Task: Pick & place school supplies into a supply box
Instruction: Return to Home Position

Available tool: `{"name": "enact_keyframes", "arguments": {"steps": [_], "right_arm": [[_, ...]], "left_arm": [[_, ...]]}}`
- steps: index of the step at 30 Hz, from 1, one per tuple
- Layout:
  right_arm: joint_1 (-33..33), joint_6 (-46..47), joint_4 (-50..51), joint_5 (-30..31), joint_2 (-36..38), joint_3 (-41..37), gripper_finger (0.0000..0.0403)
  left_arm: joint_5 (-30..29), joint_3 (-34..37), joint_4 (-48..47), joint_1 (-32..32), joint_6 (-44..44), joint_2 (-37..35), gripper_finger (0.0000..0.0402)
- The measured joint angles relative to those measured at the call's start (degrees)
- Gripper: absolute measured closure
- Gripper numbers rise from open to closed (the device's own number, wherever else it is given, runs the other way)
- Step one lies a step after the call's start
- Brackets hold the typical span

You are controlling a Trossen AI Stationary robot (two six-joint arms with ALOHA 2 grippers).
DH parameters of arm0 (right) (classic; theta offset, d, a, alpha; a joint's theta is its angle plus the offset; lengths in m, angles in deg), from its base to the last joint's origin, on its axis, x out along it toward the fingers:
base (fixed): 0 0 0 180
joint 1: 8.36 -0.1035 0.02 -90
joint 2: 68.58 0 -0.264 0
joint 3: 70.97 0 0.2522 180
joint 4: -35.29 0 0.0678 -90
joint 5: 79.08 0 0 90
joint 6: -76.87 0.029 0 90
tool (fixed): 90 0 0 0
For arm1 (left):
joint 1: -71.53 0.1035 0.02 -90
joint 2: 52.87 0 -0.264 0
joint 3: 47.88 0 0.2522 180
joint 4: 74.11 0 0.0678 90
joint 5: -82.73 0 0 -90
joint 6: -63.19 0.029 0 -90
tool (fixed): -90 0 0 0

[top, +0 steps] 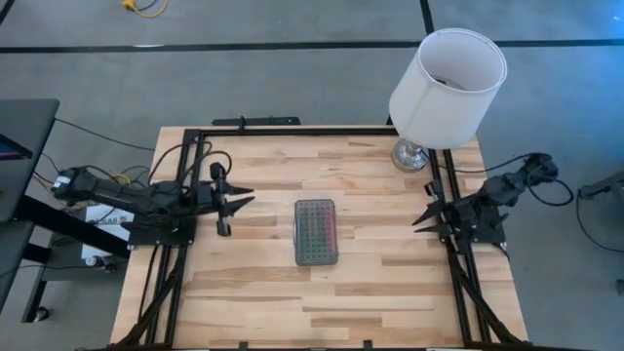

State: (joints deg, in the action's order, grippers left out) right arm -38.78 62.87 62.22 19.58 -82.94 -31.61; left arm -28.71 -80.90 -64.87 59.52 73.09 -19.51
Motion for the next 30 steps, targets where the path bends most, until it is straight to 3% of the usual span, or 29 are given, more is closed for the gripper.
{"name": "enact_keyframes", "arguments": {"steps": [4,11,15,23,30], "right_arm": [[5.0,0.5,0.5,-4.3,3.6,-2.4,0.0337],[11.5,3.5,-0.9,-4.5,10.3,-10.0,0.0337],[14.0,5.0,-1.8,-4.4,14.3,-13.8,0.0337],[16.4,6.6,-4.7,-4.1,14.0,-17.7,0.0337],[19.5,6.3,-8.9,-6.7,14.2,-21.2,0.0337]], "left_arm": [[6.7,2.0,0.5,6.3,-2.6,0.0,0.0325],[12.2,5.1,1.4,12.6,-4.9,0.0,0.0325],[14.2,7.7,3.9,14.0,-6.0,-0.8,0.0325],[14.7,12.8,6.7,14.3,-7.7,-0.8,0.0325],[17.0,18.6,19.8,14.3,-7.8,-0.9,0.0325]]}}
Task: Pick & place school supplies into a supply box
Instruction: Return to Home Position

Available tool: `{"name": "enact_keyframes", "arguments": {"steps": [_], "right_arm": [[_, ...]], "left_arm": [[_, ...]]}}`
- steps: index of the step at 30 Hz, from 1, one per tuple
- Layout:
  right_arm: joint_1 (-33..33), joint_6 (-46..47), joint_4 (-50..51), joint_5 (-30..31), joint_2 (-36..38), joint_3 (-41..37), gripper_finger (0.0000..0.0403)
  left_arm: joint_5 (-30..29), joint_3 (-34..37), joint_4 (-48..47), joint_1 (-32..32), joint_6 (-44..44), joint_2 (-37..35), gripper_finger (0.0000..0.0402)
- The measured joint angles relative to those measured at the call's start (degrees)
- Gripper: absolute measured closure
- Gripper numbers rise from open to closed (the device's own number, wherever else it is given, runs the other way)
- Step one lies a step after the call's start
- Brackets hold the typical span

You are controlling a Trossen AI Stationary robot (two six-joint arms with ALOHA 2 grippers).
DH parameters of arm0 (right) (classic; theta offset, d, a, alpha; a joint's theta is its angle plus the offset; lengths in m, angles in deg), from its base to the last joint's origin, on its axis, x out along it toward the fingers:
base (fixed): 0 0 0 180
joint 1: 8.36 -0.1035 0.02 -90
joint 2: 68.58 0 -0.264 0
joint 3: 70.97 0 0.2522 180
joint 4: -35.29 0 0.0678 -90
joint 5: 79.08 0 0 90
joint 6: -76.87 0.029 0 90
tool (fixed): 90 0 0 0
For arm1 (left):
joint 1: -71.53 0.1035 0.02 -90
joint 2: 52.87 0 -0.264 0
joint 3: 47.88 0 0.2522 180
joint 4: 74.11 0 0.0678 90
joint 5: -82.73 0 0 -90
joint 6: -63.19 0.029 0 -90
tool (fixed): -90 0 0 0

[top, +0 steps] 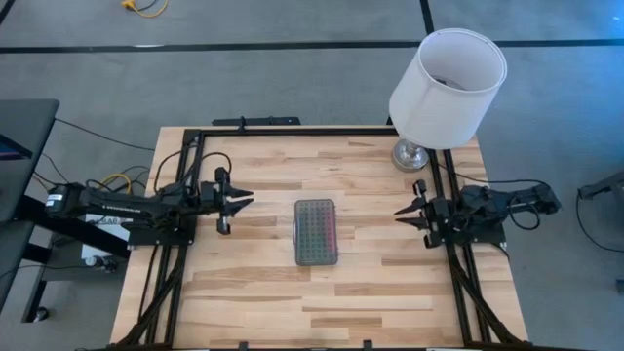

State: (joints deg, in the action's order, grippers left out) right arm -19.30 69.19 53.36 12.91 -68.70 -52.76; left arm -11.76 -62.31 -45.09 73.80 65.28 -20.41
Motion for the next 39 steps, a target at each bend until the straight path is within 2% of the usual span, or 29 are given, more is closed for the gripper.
{"name": "enact_keyframes", "arguments": {"steps": [3,13,20,25,32,39], "right_arm": [[2.3,0.2,-0.2,-5.1,0.0,-0.6,0.0337],[11.4,-0.3,0.3,-9.5,0.0,-1.4,0.0337],[13.8,-1.8,-0.4,-11.1,0.0,-1.8,0.0337],[14.1,-2.6,-0.3,-11.1,0.0,-1.8,0.0337],[14.1,-3.3,-0.2,-11.1,0.0,-1.8,0.0337],[14.1,-3.9,-0.1,-11.1,0.0,-1.8,0.0337]], "left_arm": [[1.2,0.0,-0.3,0.0,0.0,-0.1,0.0325],[-0.2,0.0,-2.4,-0.3,1.4,-1.4,0.0325],[-0.4,0.0,-6.1,-3.3,5.1,-11.4,0.0325],[-4.8,0.0,-17.1,-4.3,5.3,-20.1,0.0325],[-5.0,0.0,-30.0,-5.3,4.3,-31.6,0.0325],[-5.2,0.0,-33.1,-6.1,4.3,-32.3,0.0325]]}}
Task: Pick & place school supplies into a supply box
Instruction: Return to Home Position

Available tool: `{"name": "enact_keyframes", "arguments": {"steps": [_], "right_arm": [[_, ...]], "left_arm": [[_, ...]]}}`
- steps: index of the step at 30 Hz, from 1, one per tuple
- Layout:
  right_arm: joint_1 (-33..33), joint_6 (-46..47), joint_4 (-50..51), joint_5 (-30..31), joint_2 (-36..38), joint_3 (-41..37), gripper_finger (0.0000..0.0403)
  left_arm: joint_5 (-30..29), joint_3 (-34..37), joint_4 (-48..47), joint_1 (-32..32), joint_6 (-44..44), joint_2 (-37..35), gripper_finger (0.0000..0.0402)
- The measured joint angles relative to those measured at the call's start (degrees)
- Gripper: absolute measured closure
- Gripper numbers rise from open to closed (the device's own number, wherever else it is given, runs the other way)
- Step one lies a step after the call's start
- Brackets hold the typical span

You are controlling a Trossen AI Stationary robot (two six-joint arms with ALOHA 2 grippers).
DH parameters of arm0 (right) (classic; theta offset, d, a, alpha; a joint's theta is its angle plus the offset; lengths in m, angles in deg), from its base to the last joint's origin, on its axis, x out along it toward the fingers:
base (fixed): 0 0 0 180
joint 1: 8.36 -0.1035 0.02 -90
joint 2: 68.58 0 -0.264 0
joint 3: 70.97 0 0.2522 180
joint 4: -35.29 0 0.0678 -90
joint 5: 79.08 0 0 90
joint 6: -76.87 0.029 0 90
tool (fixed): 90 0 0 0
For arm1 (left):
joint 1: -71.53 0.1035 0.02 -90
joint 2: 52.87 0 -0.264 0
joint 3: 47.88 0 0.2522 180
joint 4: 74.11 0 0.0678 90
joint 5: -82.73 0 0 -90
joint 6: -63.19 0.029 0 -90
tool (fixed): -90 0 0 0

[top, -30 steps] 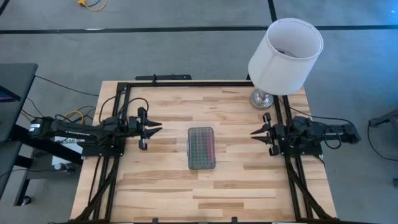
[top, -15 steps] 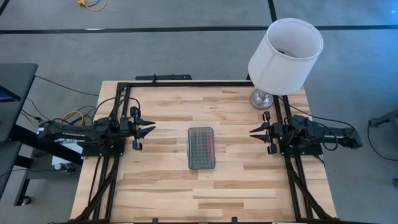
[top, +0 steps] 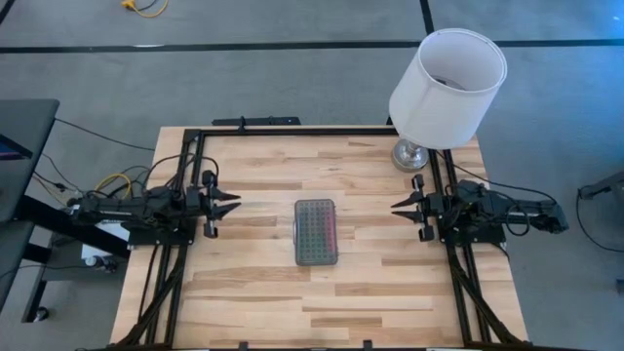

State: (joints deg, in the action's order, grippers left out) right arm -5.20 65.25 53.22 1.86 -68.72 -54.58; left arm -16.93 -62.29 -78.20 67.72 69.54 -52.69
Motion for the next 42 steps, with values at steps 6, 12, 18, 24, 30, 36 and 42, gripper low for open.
{"name": "enact_keyframes", "arguments": {"steps": [6,12,18,24,30,36,42], "right_arm": [[0.0,0.2,0.1,0.3,0.0,0.0,0.0337],[-1.8,2.0,-3.3,0.3,0.0,-1.1,0.0337],[-6.0,0.6,-5.1,6.4,0.0,-2.2,0.0337],[-8.7,-1.9,-5.1,7.5,0.0,-2.3,0.0337],[-9.0,-1.7,-5.0,8.1,0.0,-2.3,0.0337],[-9.0,-0.9,-5.0,9.4,-1.6,-2.3,0.0337],[-9.0,-0.9,-5.0,9.4,-2.2,-2.3,0.0337]], "left_arm": [[-0.2,0.0,-3.5,0.0,-1.5,0.0,0.0325],[-0.2,0.0,-6.3,0.0,-4.6,0.1,0.0325],[-0.2,0.0,-5.6,0.0,-4.3,0.1,0.0325],[-0.2,0.0,-5.6,0.0,-1.5,0.0,0.0325],[-0.1,0.0,-5.7,0.0,-0.1,0.0,0.0325],[-0.1,0.0,-6.3,0.0,-1.3,0.1,0.0325],[0.0,0.0,-6.4,0.0,-3.0,0.1,0.0325]]}}
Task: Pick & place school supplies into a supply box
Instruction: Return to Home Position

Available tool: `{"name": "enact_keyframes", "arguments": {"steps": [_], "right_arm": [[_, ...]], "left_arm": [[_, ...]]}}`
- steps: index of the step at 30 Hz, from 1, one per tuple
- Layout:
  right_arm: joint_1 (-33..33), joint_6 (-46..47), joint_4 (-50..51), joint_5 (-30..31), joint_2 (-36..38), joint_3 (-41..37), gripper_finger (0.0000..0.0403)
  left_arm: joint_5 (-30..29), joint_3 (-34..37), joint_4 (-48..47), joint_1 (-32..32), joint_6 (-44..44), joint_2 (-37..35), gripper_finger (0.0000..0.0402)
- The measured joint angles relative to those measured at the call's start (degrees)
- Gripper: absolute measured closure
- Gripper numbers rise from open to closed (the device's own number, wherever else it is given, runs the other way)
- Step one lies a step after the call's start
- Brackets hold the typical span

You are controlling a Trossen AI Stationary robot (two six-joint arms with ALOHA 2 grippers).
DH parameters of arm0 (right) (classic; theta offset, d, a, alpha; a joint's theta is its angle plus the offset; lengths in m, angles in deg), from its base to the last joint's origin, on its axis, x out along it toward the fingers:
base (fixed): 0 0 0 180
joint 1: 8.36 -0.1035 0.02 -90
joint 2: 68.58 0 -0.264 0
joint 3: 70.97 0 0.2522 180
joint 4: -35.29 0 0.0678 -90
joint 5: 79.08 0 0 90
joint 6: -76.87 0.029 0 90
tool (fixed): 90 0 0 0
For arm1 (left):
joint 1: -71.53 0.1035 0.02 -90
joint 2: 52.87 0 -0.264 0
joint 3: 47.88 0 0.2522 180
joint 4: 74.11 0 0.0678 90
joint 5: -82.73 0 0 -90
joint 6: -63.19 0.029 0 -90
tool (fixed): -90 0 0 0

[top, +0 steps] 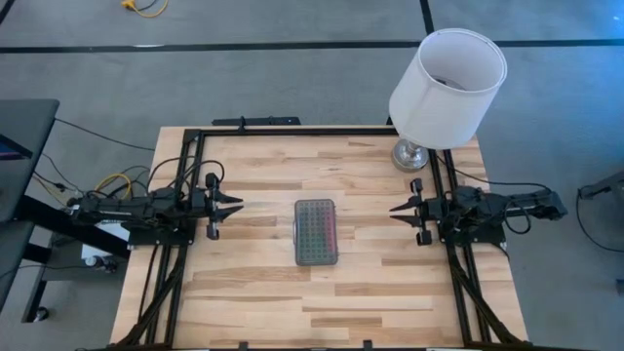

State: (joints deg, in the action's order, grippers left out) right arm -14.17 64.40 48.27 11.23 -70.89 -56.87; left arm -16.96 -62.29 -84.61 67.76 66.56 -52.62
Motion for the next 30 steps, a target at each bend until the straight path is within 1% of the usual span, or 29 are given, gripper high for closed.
{"name": "enact_keyframes", "arguments": {"steps": [30], "right_arm": [[0.0,0.0,0.0,-0.1,0.0,0.0,0.0337]], "left_arm": [[0.1,0.0,-0.2,0.0,-1.1,0.0,0.0325]]}}
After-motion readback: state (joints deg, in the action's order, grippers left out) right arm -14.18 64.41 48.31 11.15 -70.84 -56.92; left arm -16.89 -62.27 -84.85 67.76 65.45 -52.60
